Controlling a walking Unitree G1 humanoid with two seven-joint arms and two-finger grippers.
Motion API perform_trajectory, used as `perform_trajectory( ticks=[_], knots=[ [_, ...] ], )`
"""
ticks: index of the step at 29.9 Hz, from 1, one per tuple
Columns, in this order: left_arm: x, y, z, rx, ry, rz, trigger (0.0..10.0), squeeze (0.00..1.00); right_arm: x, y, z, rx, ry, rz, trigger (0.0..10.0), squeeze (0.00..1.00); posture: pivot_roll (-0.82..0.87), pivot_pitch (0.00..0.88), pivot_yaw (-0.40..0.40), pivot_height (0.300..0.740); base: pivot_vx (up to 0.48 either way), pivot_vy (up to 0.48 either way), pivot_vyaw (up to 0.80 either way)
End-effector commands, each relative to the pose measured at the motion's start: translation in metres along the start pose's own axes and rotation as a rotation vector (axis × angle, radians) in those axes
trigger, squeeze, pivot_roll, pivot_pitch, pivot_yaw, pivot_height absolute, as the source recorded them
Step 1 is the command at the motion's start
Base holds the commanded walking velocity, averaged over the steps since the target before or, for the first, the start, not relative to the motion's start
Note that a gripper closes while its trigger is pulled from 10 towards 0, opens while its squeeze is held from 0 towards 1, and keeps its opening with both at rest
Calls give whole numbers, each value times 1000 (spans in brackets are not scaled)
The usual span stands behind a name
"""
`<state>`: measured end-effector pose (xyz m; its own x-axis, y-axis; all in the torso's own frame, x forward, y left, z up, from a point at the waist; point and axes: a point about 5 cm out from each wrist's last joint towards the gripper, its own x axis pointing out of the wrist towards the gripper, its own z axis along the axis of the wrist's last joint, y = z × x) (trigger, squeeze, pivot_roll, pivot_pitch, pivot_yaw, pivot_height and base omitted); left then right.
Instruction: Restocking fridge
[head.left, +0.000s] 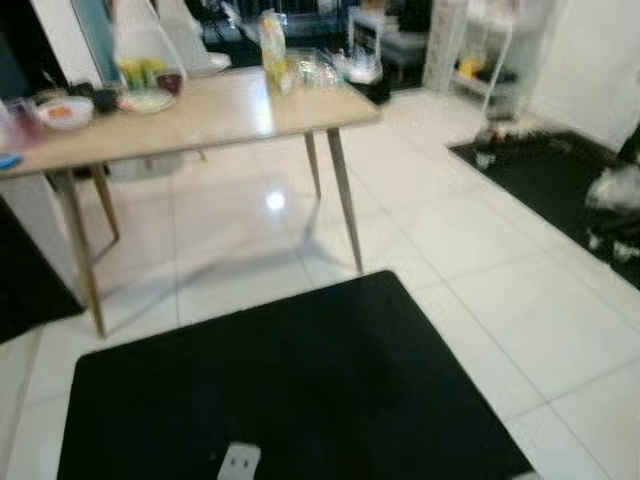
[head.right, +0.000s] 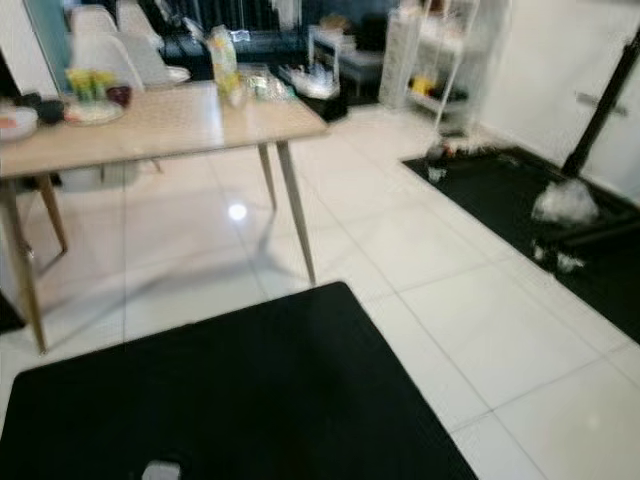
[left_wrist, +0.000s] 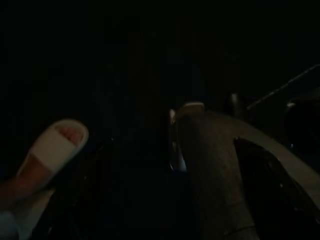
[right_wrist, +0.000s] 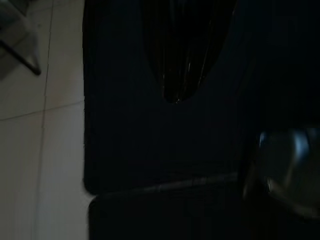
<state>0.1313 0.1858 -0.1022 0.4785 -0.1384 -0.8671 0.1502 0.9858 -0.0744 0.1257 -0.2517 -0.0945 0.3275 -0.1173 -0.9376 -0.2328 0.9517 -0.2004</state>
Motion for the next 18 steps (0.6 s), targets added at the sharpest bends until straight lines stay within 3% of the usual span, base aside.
perform_trajectory(
  ticks=[1,8,18],
  knots=[
    [-2,-1,-10,1,46,-2,10000,0,0,4,-8,-15,29,8,10000,0,23,0,-26,740,337,0,0],
    [-2,2,-8,-4,38,7,10000,0,2,8,5,-4,2,15,10000,0,39,0,-29,740,339,0,0],
    [-4,7,-12,-7,48,17,10000,0,1,11,-3,-8,19,25,10000,0,38,0,-29,740,338,0,0]
  ],
)
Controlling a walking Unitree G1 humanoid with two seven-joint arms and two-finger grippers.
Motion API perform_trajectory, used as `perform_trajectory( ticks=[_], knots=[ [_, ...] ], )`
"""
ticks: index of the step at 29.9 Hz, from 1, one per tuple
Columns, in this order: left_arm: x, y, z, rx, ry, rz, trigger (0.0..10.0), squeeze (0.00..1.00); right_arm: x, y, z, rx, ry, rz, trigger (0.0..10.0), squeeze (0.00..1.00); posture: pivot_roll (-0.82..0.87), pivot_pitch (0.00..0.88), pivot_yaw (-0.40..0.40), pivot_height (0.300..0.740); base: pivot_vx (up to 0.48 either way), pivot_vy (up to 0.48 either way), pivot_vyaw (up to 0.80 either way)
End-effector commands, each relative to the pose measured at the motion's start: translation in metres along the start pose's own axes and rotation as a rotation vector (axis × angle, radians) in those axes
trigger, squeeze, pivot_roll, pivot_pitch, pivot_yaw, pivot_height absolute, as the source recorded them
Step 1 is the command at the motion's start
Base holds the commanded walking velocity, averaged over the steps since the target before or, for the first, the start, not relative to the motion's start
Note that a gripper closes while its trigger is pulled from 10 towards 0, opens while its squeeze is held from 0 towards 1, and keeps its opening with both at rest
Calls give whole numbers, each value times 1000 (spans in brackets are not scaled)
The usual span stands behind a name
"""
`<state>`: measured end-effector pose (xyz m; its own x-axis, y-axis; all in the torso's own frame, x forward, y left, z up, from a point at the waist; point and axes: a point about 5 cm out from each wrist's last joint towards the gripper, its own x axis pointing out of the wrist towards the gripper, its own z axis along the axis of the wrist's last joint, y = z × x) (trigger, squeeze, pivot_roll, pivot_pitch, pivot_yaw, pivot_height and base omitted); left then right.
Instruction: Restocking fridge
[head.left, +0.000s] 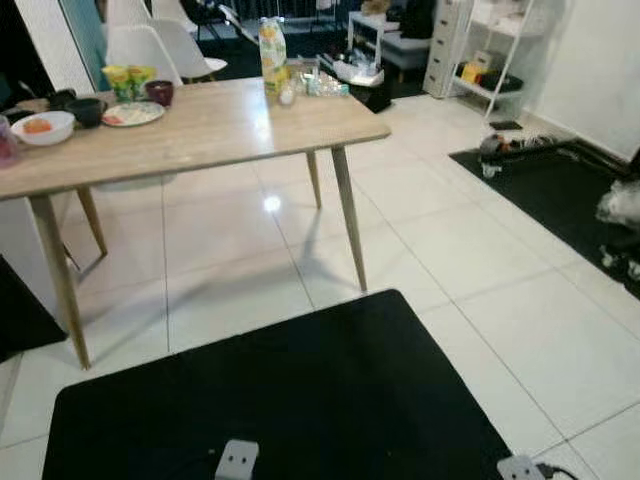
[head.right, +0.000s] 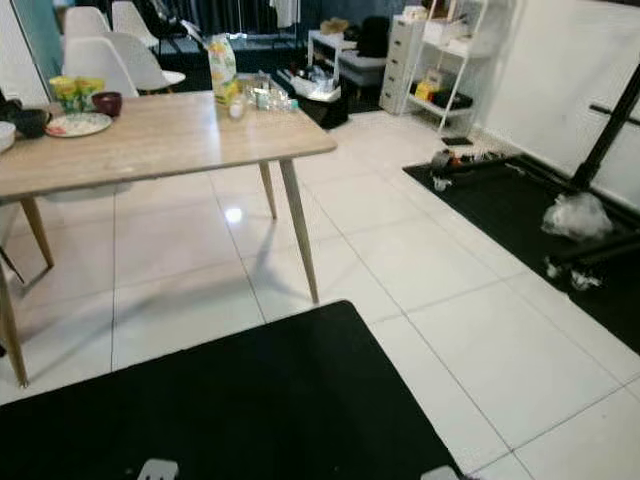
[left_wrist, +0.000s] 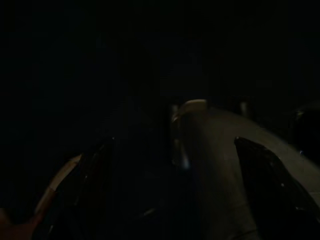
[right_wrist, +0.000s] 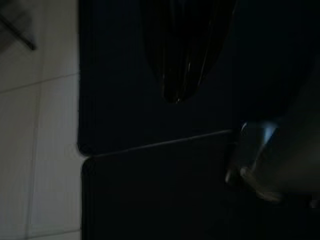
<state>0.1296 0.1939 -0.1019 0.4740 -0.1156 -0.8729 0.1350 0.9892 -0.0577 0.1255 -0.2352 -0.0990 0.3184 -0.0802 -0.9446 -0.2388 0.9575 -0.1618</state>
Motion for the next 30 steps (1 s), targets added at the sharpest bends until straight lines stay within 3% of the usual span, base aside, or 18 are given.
perform_trajectory(
  ticks=[1,10,26,30],
  knots=[
    [-2,0,-11,-3,41,-5,10000,0,-1,-5,-6,-16,21,-13,10000,0,37,0,-28,740,337,0,0],
    [-1,-3,-10,-5,35,-13,10000,0,0,-2,10,-4,-12,0,10000,0,36,0,-30,740,337,0,0],
    [0,-7,-8,13,40,-21,10000,0,3,23,4,17,-11,42,10000,0,28,0,-38,740,326,0,0],
    [0,-6,-6,17,38,-16,10000,0,2,16,4,25,-19,40,10000,0,29,0,-35,740,311,0,0]
  ],
)
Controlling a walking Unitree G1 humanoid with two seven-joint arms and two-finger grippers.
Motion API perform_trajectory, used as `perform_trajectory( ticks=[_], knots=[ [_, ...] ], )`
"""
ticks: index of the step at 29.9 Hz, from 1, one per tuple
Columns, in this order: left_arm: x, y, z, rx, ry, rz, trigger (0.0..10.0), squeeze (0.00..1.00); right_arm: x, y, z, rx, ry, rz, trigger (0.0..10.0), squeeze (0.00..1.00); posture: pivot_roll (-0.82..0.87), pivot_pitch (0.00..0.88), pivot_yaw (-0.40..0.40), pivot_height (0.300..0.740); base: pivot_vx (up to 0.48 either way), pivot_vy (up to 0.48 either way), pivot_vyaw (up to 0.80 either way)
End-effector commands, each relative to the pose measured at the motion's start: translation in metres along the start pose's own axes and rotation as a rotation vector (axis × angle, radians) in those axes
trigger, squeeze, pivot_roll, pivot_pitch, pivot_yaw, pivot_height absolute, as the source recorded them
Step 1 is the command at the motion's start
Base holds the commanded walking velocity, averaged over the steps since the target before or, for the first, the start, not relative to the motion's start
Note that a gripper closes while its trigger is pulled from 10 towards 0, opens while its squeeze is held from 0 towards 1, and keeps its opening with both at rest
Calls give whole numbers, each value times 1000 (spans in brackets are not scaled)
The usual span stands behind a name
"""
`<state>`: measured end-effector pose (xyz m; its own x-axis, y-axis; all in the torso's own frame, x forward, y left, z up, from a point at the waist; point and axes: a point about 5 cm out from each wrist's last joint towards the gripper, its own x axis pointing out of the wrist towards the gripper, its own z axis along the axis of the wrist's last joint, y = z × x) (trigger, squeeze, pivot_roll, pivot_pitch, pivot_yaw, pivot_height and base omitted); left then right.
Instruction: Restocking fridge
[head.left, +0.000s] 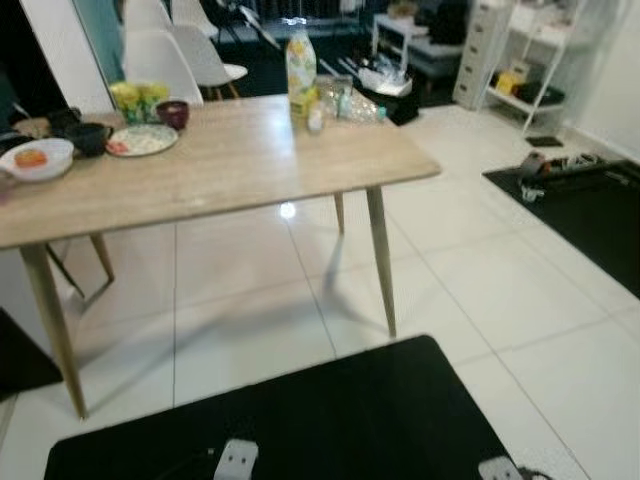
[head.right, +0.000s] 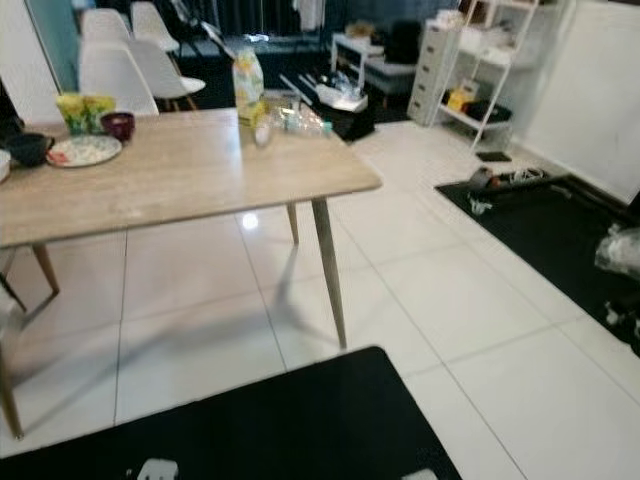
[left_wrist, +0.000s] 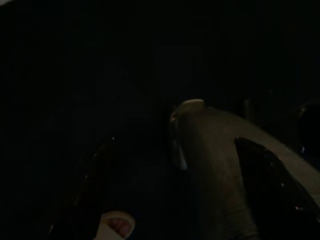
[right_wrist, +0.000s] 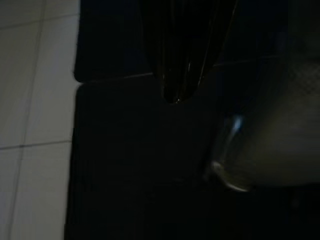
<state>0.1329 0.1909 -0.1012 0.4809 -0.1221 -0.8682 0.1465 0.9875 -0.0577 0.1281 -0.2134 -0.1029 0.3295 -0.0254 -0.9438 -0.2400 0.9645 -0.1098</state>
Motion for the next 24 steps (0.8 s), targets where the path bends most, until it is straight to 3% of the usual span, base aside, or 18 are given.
perform_trajectory(
  ticks=[1,24],
  knots=[
    [-1,-3,-9,8,46,-11,10000,0,-1,-5,-4,11,5,-10,10000,0,29,0,-35,740,307,0,0],
    [0,-4,-4,15,31,-25,10000,0,-1,-6,-2,22,12,-3,10000,0,28,0,-28,740,308,0,0]
  ],
)
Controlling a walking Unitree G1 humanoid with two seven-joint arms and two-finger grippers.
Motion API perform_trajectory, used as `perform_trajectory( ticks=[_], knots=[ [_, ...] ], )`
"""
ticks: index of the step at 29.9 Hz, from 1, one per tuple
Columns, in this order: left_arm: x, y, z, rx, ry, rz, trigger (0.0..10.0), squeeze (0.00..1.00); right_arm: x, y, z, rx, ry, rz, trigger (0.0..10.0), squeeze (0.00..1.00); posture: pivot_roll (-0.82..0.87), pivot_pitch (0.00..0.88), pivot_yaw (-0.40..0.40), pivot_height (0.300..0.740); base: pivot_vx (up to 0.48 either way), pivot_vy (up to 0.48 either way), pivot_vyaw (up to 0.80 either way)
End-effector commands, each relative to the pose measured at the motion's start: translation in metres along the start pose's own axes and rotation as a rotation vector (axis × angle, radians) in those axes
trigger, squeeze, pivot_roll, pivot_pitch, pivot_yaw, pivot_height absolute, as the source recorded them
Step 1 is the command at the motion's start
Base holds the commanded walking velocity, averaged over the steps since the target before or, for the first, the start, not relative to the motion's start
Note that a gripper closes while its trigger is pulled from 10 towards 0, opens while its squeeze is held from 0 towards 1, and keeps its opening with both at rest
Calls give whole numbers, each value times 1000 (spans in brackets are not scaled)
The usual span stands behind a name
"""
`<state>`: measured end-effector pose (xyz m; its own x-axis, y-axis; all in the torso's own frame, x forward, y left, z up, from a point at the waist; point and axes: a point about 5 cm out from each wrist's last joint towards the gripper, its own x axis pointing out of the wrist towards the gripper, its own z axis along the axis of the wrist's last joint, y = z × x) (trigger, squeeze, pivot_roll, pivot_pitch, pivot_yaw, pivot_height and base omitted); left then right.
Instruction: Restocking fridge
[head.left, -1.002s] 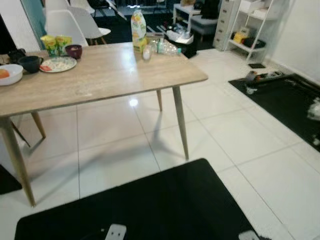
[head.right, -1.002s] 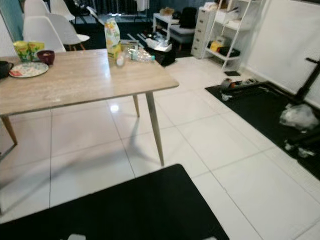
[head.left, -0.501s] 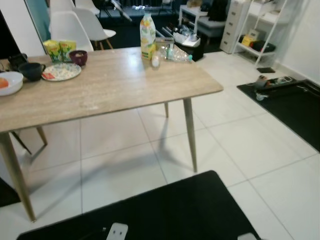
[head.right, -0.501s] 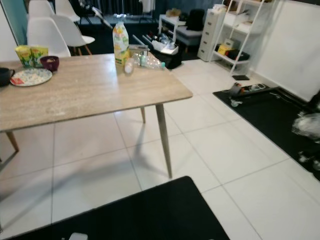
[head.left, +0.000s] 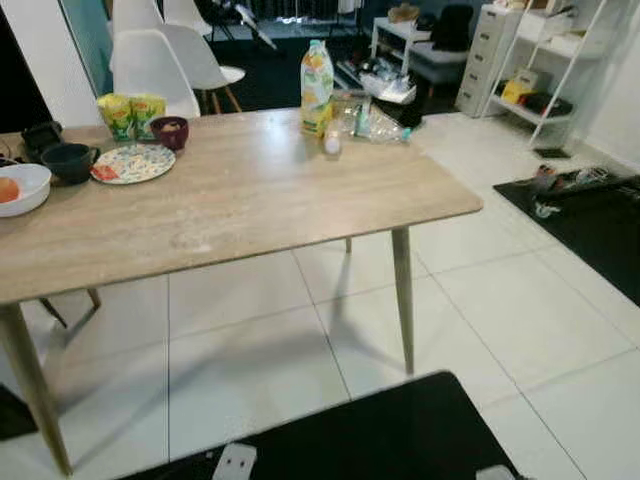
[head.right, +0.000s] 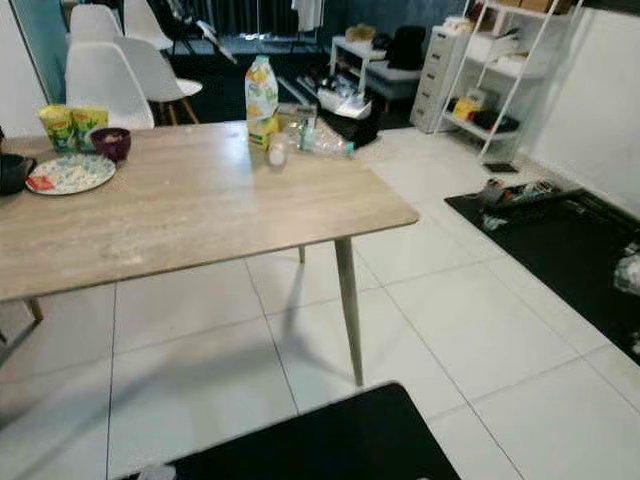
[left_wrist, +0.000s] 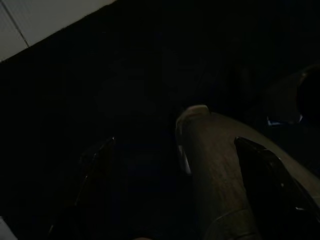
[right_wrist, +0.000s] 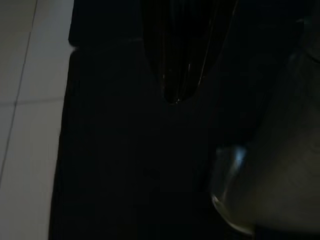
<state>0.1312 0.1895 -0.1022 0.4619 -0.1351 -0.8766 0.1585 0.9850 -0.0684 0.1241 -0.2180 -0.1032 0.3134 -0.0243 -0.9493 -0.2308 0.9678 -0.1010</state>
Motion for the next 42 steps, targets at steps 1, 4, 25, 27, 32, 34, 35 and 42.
perform_trajectory(
  ticks=[1,4,25,27,32,34,35,42],
  knots=[
    [0,-3,-2,10,12,-10,10000,0,0,-2,3,10,-4,-8,10000,0,28,0,-28,740,304,0,0],
    [0,-2,-1,10,9,-11,10000,0,0,-2,3,19,2,-8,10000,0,31,0,-25,740,300,0,-729],
    [1,-2,-1,-8,15,18,10000,0,0,-4,9,11,-11,-3,10000,0,45,0,-32,740,28,0,-666],
    [1,-2,-1,-10,15,18,10000,0,0,-4,11,25,-25,-1,10000,0,45,0,-33,740,0,0,0],
    [1,-3,-3,-14,18,18,10000,0,0,-5,18,21,-53,22,10000,0,45,0,-35,740,0,0,160],
    [1,-3,-3,-17,21,18,10000,0,0,-5,20,20,-55,27,10000,0,46,0,-36,740,0,0,800],
    [1,-3,-4,-19,21,18,10000,0,0,-4,21,19,-57,36,10000,0,46,0,-36,740,0,0,800],
    [0,-2,-6,-6,37,28,10000,0,0,-3,21,22,-59,42,10000,0,46,0,-33,740,0,0,800]
  ],
)
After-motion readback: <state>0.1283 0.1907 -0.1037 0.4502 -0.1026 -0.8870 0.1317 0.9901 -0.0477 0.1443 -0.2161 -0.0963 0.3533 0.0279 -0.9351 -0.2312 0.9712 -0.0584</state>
